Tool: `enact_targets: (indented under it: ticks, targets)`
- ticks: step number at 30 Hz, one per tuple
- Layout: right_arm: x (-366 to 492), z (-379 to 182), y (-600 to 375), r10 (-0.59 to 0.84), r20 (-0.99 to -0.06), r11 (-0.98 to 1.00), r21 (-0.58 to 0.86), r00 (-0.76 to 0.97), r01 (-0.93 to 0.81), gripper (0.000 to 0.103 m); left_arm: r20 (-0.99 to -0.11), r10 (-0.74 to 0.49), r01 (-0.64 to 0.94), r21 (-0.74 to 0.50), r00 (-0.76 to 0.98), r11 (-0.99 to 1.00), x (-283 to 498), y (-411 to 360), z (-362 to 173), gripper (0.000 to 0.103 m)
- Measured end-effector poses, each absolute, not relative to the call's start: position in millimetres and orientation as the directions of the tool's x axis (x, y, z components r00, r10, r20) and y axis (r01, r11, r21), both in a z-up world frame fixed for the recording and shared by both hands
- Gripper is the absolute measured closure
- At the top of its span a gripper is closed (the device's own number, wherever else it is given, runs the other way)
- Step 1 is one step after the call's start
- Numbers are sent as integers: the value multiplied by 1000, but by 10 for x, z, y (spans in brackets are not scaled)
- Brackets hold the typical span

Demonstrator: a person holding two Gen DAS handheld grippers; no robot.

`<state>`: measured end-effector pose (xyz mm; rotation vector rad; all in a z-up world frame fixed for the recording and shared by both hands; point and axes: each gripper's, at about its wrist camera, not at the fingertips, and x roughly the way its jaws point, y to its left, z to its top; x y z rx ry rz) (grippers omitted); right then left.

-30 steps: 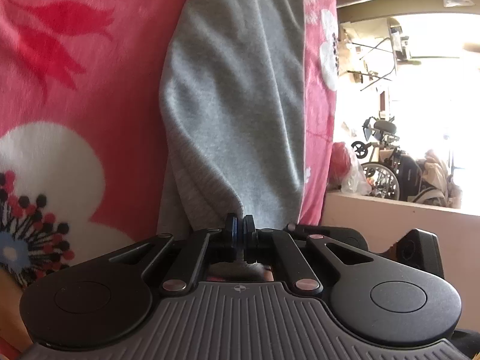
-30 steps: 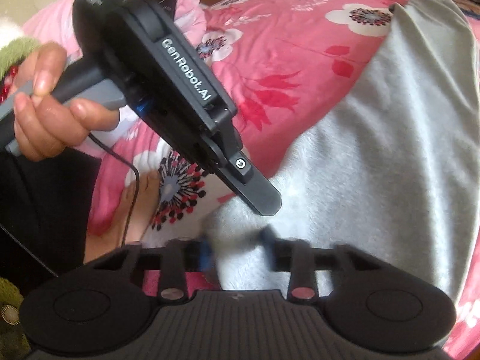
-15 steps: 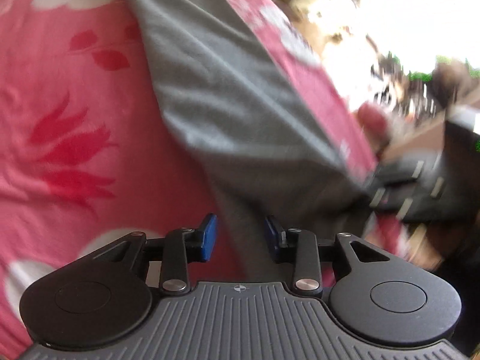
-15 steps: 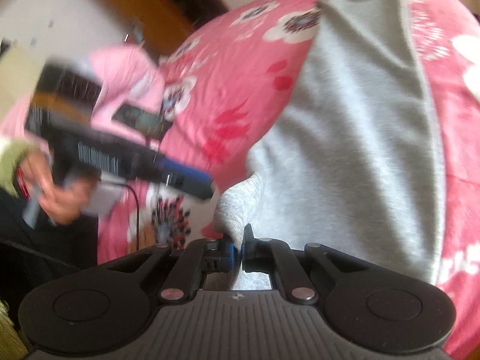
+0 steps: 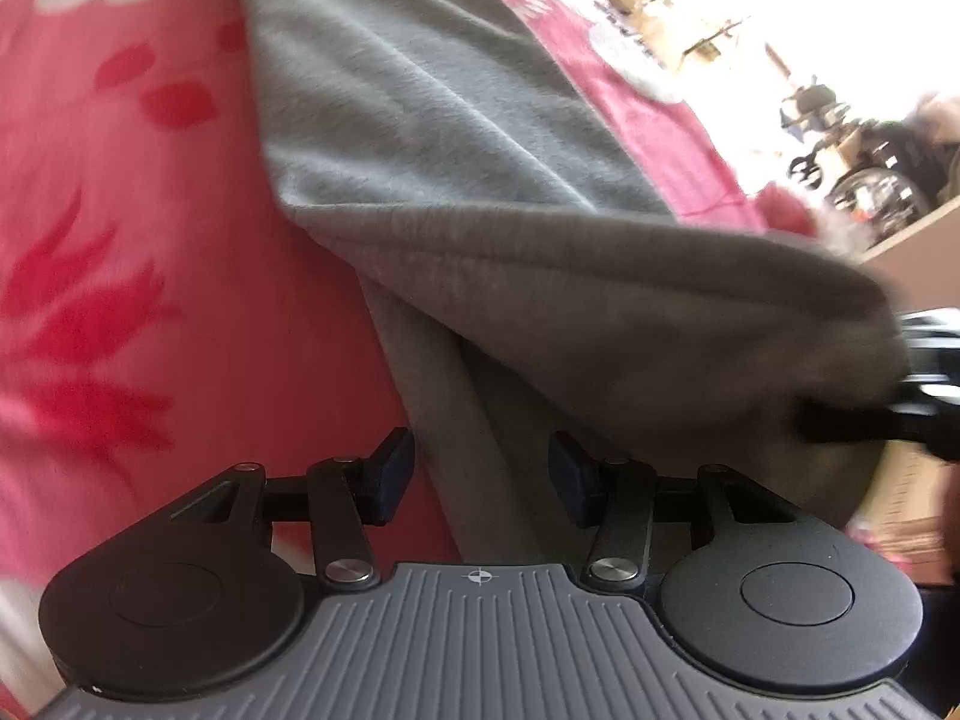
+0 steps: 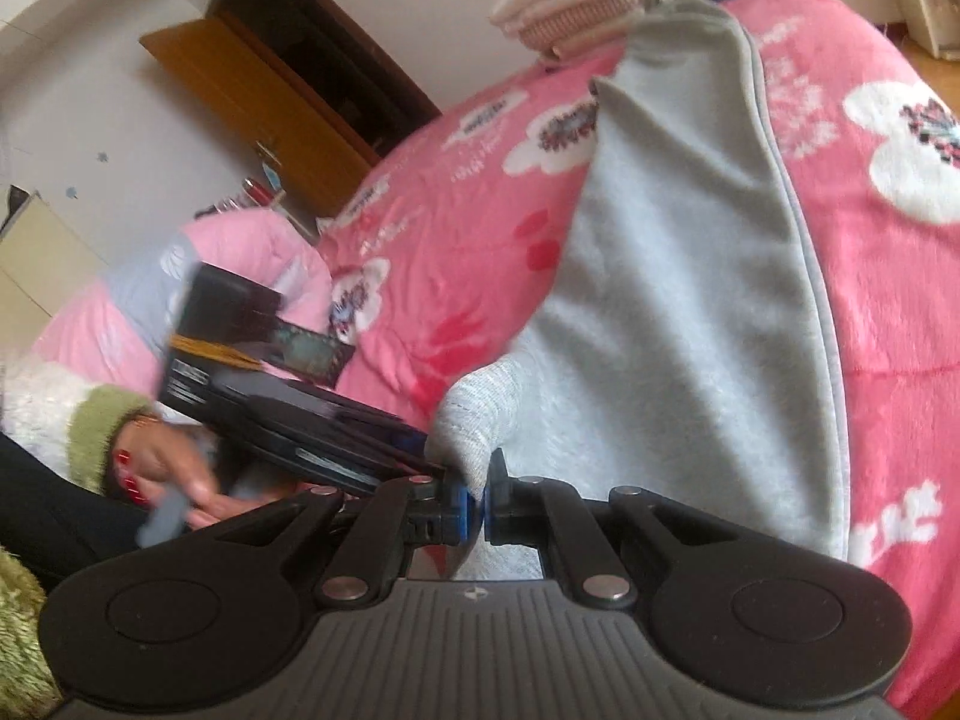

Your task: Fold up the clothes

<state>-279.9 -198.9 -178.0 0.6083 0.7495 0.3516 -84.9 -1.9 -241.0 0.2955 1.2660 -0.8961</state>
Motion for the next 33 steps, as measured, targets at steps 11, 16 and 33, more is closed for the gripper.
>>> enact_targets:
  ticks: [11, 16, 33]
  targets:
    - [-2923, -1671, -2054, 485, -479, 780, 615, 731, -115, 99, -955, -252, 522, -137, 156, 842, -784, 565, -2445, 59]
    - [-2945, -1710, -2116, 496, -477, 765, 635, 725, -106, 99, -954, -247, 431, -152, 172, 889, -637, 867, -2342, 60]
    - [-2954, -1604, -1928, 599, -442, 745, 614, 668, -261, 99, -857, -361, 538, -120, 369, 835, 225, 124, -2351, 54]
